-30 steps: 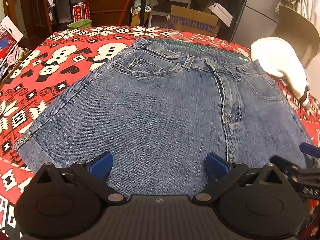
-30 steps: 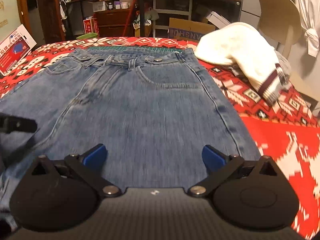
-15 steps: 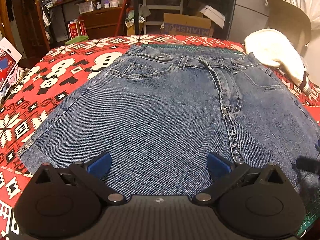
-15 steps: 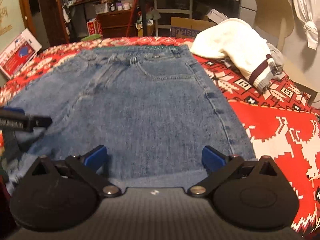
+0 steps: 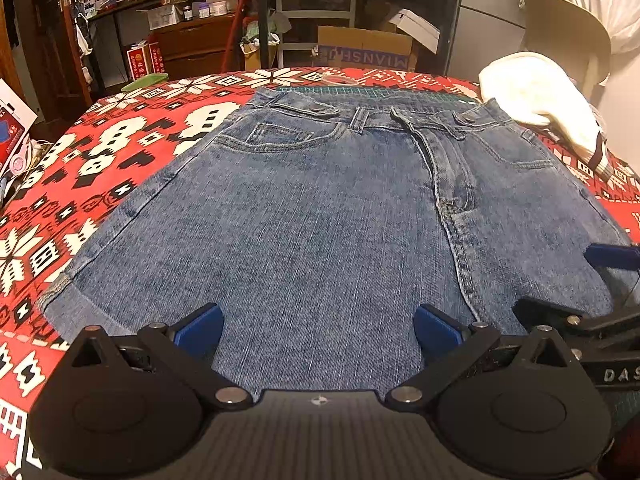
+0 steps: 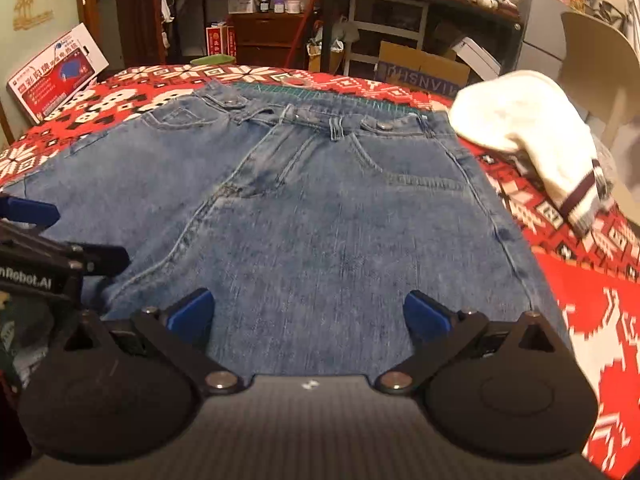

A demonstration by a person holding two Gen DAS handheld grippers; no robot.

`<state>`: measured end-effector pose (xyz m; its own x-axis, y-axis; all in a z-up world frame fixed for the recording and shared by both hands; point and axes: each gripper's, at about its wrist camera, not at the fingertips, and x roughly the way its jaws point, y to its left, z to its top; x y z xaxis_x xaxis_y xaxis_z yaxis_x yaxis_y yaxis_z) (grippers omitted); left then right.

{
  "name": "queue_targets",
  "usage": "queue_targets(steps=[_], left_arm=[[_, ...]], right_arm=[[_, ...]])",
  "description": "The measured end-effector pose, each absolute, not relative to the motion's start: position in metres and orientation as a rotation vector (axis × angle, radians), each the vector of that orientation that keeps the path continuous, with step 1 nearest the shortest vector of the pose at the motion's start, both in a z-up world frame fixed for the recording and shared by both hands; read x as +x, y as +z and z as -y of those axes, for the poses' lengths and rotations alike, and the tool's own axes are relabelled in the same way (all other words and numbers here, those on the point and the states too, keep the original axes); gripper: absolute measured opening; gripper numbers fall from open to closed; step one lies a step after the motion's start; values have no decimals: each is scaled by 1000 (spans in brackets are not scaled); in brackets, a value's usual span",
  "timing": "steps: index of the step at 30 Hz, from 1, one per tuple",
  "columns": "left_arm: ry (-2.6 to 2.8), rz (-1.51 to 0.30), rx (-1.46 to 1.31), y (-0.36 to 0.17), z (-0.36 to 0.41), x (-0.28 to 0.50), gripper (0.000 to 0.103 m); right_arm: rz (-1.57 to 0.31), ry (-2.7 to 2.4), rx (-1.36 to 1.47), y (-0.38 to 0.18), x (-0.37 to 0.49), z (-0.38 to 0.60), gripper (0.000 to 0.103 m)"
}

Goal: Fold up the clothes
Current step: 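Move both open grippers over the denim shorts to the cuffed leg hems, then close both grippers on the cuffed leg hems of the shorts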

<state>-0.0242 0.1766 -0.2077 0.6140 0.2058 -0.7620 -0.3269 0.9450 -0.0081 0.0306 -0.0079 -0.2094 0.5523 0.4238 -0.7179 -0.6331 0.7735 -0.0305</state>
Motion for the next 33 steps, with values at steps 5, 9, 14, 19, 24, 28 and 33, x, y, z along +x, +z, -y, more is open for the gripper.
queue_targets(steps=[5, 9, 14, 19, 24, 28, 33], left_arm=[[310, -868, -149, -207, -171, -34, 103], [297, -872, -137, -207, -162, -44, 103], [287, -880, -108, -205, -152, -53, 103], [276, -904, -111, -203, -151, -60, 103], [283, -895, -170, -200, -154, -72, 101], [255, -874, -227, -193, -156, -84, 88], [189, -850, -259, -183, -150, -96, 71]], right_arm=[[-754, 643, -292, -211, 12, 26, 102], [-766, 627, -282, -211, 5, 35, 102], [-791, 601, -283, -207, 0, 38, 102], [-811, 561, -291, -204, -1, 34, 102], [-818, 550, -274, -204, -2, 37, 102], [-785, 523, -267, -205, -8, 39, 102], [-762, 503, -299, -195, -20, 41, 102]])
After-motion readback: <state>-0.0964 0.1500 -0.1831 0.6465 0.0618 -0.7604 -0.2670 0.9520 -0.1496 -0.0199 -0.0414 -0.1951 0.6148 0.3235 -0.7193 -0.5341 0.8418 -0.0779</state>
